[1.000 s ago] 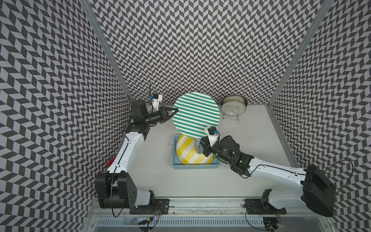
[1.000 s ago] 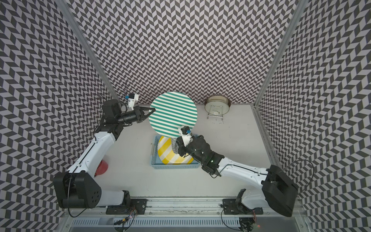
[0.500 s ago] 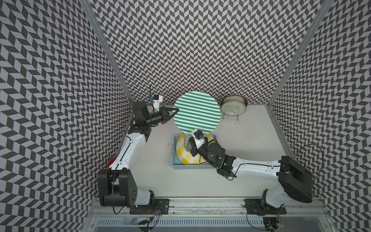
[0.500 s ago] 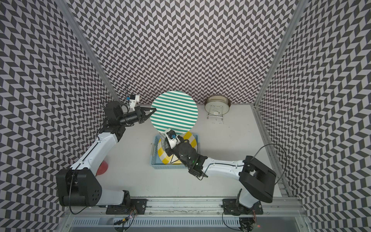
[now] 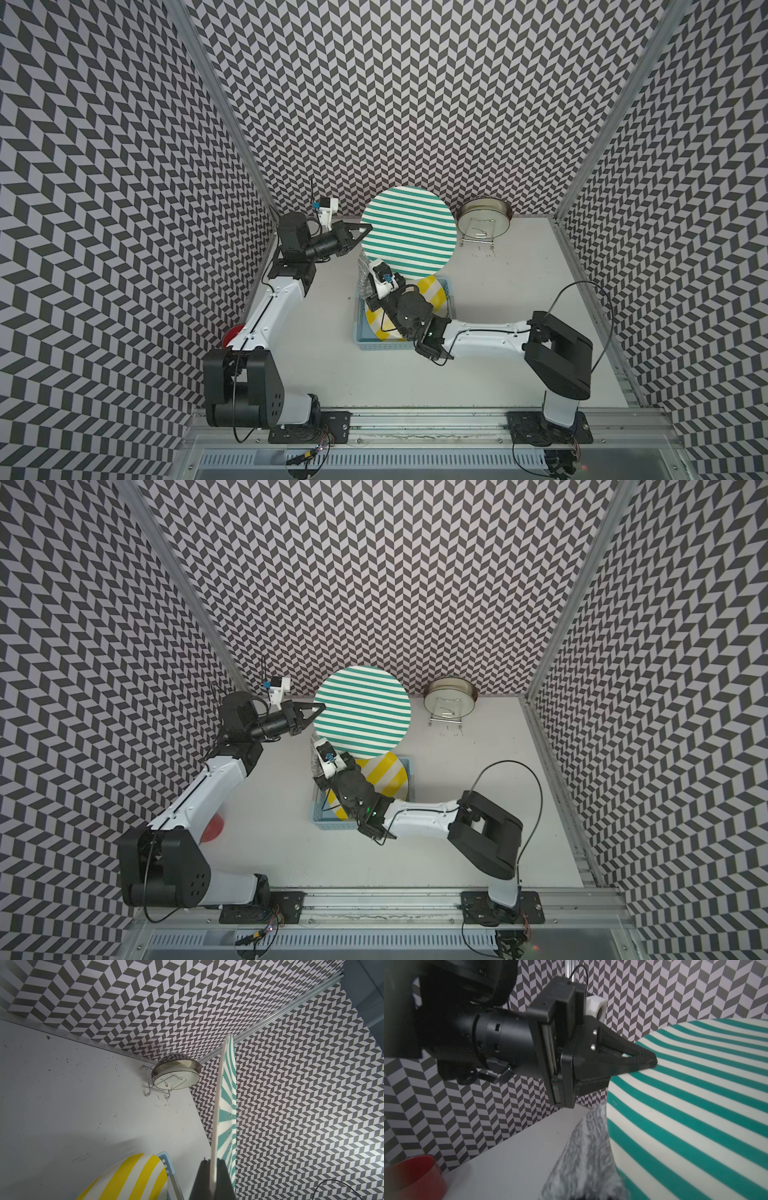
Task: Wipe the wet plate dry
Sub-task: Wipe the plate with towel, then place the towel at the center of the board.
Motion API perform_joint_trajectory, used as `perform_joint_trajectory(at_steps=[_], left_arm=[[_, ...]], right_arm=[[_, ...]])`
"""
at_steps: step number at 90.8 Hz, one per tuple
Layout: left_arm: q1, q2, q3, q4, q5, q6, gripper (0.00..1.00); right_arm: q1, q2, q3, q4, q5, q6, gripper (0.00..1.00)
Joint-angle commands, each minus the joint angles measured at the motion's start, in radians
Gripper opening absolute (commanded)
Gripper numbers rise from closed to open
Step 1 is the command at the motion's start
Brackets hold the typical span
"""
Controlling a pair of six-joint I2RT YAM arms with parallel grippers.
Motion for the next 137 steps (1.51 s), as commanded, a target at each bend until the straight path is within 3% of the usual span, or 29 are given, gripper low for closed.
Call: perform_joint_trajectory(at_steps=[1,36,58,75,86,97,113,126,137], left_arm=[[-0.013,-0.021,-0.040,-0.036,0.089,0.071,0.00],[-0.009,-0.014,-0.023,-0.058,0.051,0.106,0.00],[0.006,0.011,0.077,-0.167,-0.008,0.248,0.00],[0.027,0.037,0.124,-0.176,-0.041,0.297,0.00],[0.032,0.035,0.131,-0.182,-0.054,0.328,0.00],[0.032,0.008,0.131,-0.181,-0.019,0.373,0.00],[0.032,-0.040,0.139,-0.211,0.009,0.453,0.00],[0.032,-0.065,0.132,-0.215,0.014,0.465,0.00],[0.032,-0.072,0.117,-0.208,0.019,0.465,0.00]], right_arm=[[-0.017,0.003,0.112,0.326,0.056,-0.049,0.00],[-0.004,-0.050,0.143,0.221,-0.084,0.037,0.00],[-0.004,-0.314,-0.053,0.072,-0.178,0.240,0.00],[-0.017,-0.521,-0.171,-0.139,-0.154,0.328,0.00],[-0.096,-0.676,-0.255,-0.345,-0.126,0.449,0.00],[-0.259,-0.823,-0.330,-0.648,-0.060,0.634,0.00],[-0.471,-0.879,-0.372,-1.091,-0.038,0.797,0.00],[-0.531,-0.861,-0.491,-1.190,-0.025,0.887,0.00],[-0.610,-0.807,-0.588,-1.148,-0.085,0.910,0.00]])
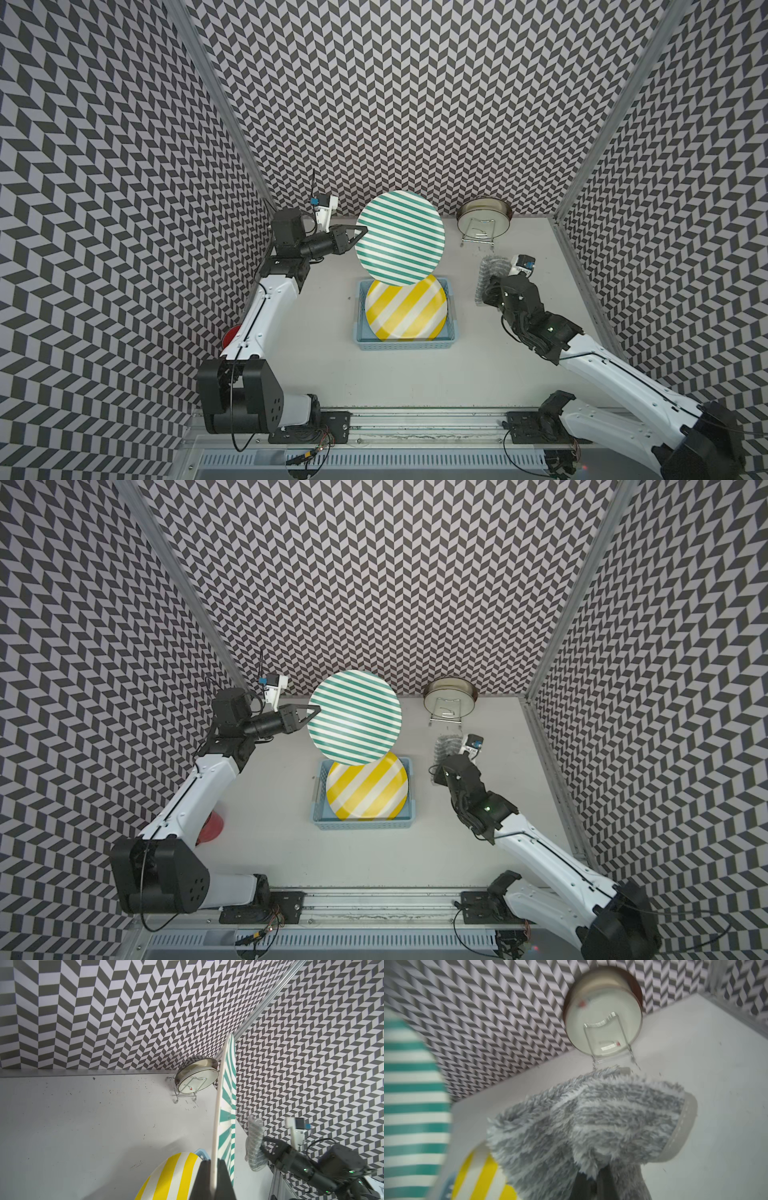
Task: Wipe the wet plate dry
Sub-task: Place the towel at the center of the board, then place the plate at the center of the board.
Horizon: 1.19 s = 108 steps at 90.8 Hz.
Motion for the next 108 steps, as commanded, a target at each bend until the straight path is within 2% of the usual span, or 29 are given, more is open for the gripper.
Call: perform_joint_trajectory(at_steps=[1,15,19,21,24,30,33,37,41,54,58,66,71,85,95,108], left_arm=[[0.001,-0.031,0.036,0.035,0.038,0.022,0.00],[0.001,-0.026,0.032,0.024,0.046,0.022,0.00],[0.001,-0.026,0.033,0.021,0.047,0.022,0.00],[0.001,-0.025,0.033,0.019,0.047,0.022,0.00],[0.001,-0.026,0.033,0.015,0.049,0.022,0.00],[0.001,-0.026,0.033,0.004,0.048,0.052,0.00],[0.001,-0.027,0.033,0.001,0.048,0.057,0.00],[0.001,-0.027,0.034,-0.009,0.046,0.065,0.00],[0.001,-0.028,0.037,-0.018,0.045,0.074,0.00],[0.001,-0.028,0.044,-0.040,0.045,0.093,0.00],[0.000,-0.026,0.046,-0.042,0.052,0.097,0.00],[-0.006,-0.016,0.049,-0.053,0.090,0.106,0.00],[-0.010,-0.007,0.050,-0.058,0.144,0.109,0.00],[-0.032,0.015,0.059,-0.125,0.264,0.179,0.00],[-0.055,0.011,0.066,-0.196,0.315,0.243,0.00],[-0.084,-0.009,0.065,-0.222,0.367,0.270,0.00]], right_arm=[[-0.065,0.048,-0.063,-0.046,-0.035,0.078,0.00],[-0.090,0.200,-0.060,-0.014,-0.094,0.053,0.00],[-0.091,0.244,-0.035,-0.024,-0.125,0.034,0.05],[-0.091,0.258,-0.020,-0.027,-0.141,0.020,0.11],[-0.091,0.284,-0.001,-0.034,-0.157,0.004,0.23],[-0.092,0.297,0.033,-0.052,-0.169,-0.021,0.60],[-0.092,0.286,0.046,-0.060,-0.169,-0.034,0.75],[-0.093,0.258,0.065,-0.071,-0.165,-0.048,0.85],[-0.093,0.225,0.081,-0.080,-0.162,-0.070,0.89],[-0.103,0.082,0.134,-0.100,-0.133,-0.132,0.91],[-0.116,0.036,0.146,-0.087,-0.167,-0.165,0.92],[-0.144,-0.046,0.154,-0.003,-0.335,-0.251,0.91],[-0.152,-0.081,0.155,0.056,-0.489,-0.285,0.90],[-0.157,-0.138,0.114,0.235,-0.837,-0.283,0.87],[-0.159,-0.128,0.079,0.318,-0.950,-0.241,0.85],[-0.160,-0.098,0.065,0.354,-0.986,-0.217,0.82]])
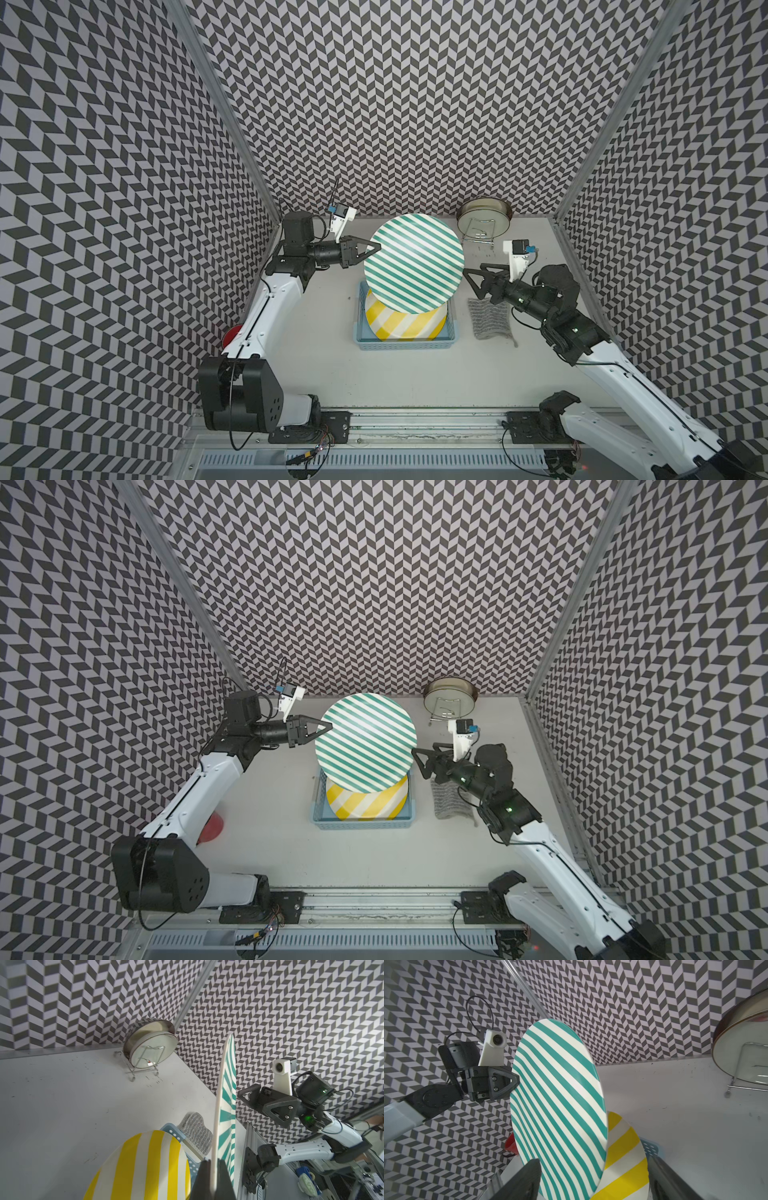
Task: Wipe the wet plate dry
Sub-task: Place the plate at the center of the board.
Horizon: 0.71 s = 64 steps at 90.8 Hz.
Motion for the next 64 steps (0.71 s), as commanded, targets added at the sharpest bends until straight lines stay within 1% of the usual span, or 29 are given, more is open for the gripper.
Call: perform_joint_trajectory(at_steps=[1,16,22,30,33,34,35,36,40,43,46,49,52,53,56,58,59,61,62,64], left_arm=[[-0.023,-0.029,0.049,-0.032,0.116,0.056,0.00],[-0.059,-0.045,0.052,-0.058,0.135,0.083,0.00],[-0.070,-0.047,0.052,-0.063,0.136,0.087,0.00],[-0.079,-0.045,0.052,-0.065,0.130,0.087,0.00],[-0.082,-0.044,0.051,-0.065,0.127,0.087,0.00],[-0.082,-0.043,0.052,-0.065,0.126,0.087,0.00],[-0.083,-0.043,0.053,-0.066,0.124,0.086,0.00],[-0.083,-0.042,0.054,-0.066,0.123,0.086,0.00],[-0.084,-0.039,0.057,-0.067,0.116,0.086,0.02],[-0.083,-0.039,0.060,-0.068,0.105,0.085,0.09],[-0.083,-0.037,0.065,-0.069,0.088,0.089,0.17],[-0.082,-0.037,0.070,-0.074,0.068,0.097,0.25],[-0.081,-0.038,0.077,-0.080,0.036,0.105,0.36],[-0.080,-0.038,0.079,-0.081,0.024,0.106,0.41],[-0.079,-0.038,0.087,-0.085,-0.014,0.114,0.61],[-0.077,-0.038,0.092,-0.090,-0.047,0.119,0.72],[-0.075,-0.037,0.095,-0.091,-0.061,0.122,0.80],[-0.070,-0.038,0.100,-0.096,-0.087,0.128,0.93],[-0.069,-0.038,0.102,-0.100,-0.100,0.132,0.96],[-0.066,-0.039,0.106,-0.104,-0.125,0.138,0.99]], right_arm=[[-0.006,0.019,-0.019,0.112,-0.118,0.019,0.82],[-0.008,0.028,-0.043,0.157,-0.140,0.025,0.76],[-0.008,0.035,-0.048,0.173,-0.148,0.033,0.68],[-0.008,0.040,-0.050,0.182,-0.146,0.045,0.51],[-0.010,0.042,-0.051,0.184,-0.142,0.051,0.42],[-0.012,0.042,-0.053,0.188,-0.139,0.060,0.36],[-0.012,0.042,-0.053,0.188,-0.139,0.060,0.36],[-0.013,0.042,-0.052,0.191,-0.138,0.062,0.33],[-0.018,0.042,-0.052,0.197,-0.128,0.077,0.18],[-0.021,0.041,-0.051,0.198,-0.114,0.088,0.08],[-0.027,0.039,-0.052,0.194,-0.095,0.103,0.00],[-0.036,0.037,-0.052,0.188,-0.070,0.115,0.00],[-0.051,0.034,-0.053,0.182,-0.042,0.130,0.00],[-0.059,0.034,-0.053,0.178,-0.037,0.136,0.00],[-0.081,0.031,-0.056,0.172,-0.024,0.153,0.00],[-0.102,0.028,-0.060,0.171,-0.023,0.168,0.00],[-0.113,0.027,-0.062,0.171,-0.024,0.175,0.00],[-0.136,0.020,-0.069,0.173,-0.027,0.189,0.00],[-0.148,0.016,-0.073,0.174,-0.028,0.193,0.00],[-0.177,0.007,-0.082,0.180,-0.031,0.209,0.00]])
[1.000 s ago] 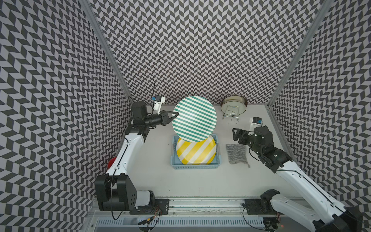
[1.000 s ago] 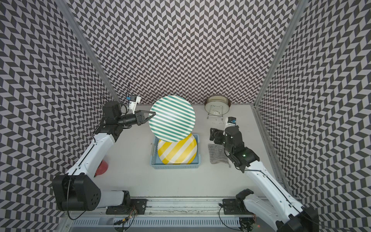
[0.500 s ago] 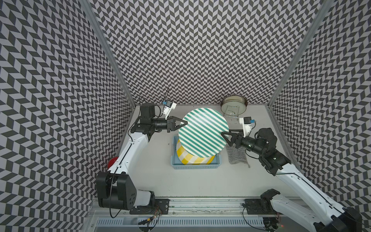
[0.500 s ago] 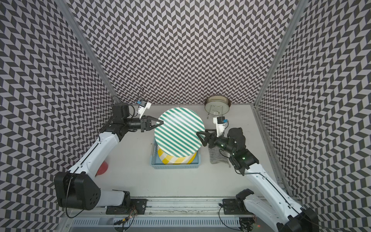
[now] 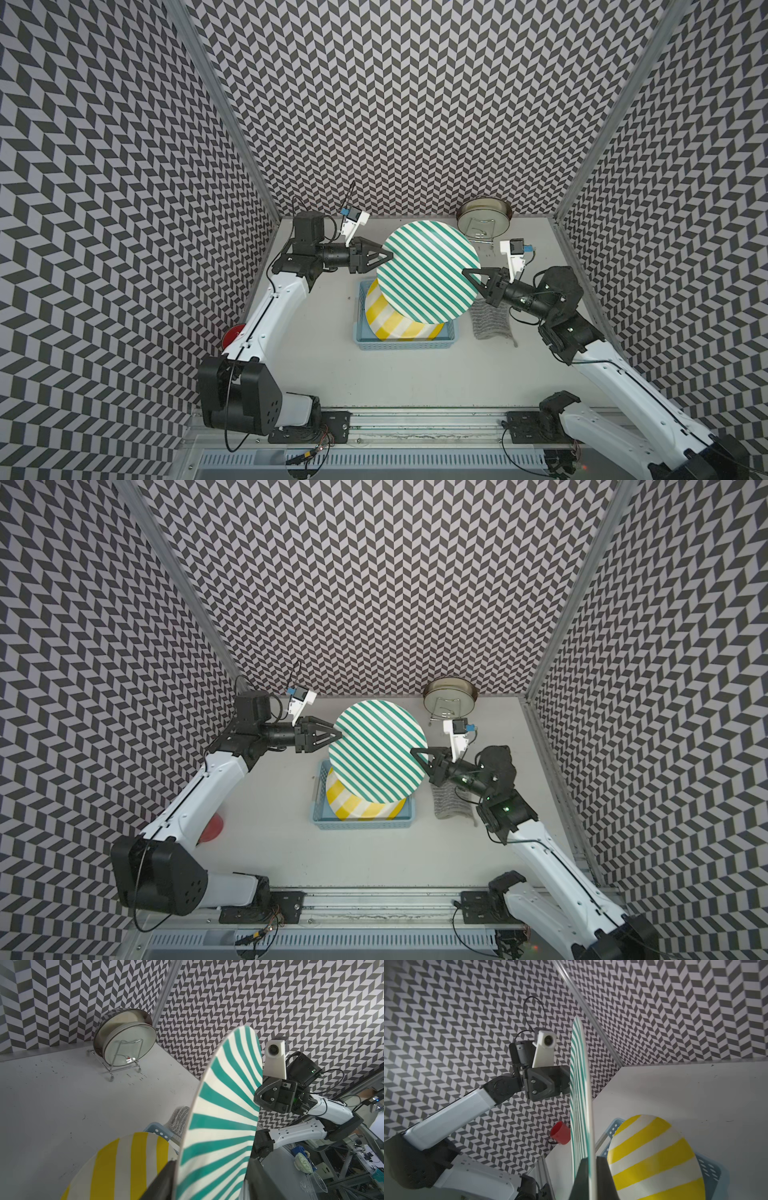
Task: Wipe the wet plate dry
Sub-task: Place the plate at the center of the board.
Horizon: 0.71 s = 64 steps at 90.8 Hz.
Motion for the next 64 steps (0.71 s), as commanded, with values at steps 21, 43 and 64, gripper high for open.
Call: perform_joint_trajectory(at_steps=[21,43,64], left_arm=[[0.050,-0.044,0.054,-0.044,-0.284,0.073,1.00],[0.068,-0.047,0.027,-0.062,-0.327,0.125,1.00],[0.075,-0.051,0.001,-0.082,-0.355,0.167,1.00]], right_arm=[[-0.366,-0.163,-0.127,-0.086,0.302,0.235,0.00],[-0.471,-0.176,-0.139,-0.229,0.467,0.357,0.00],[-0.564,-0.082,-0.174,-0.151,0.491,0.505,0.00]])
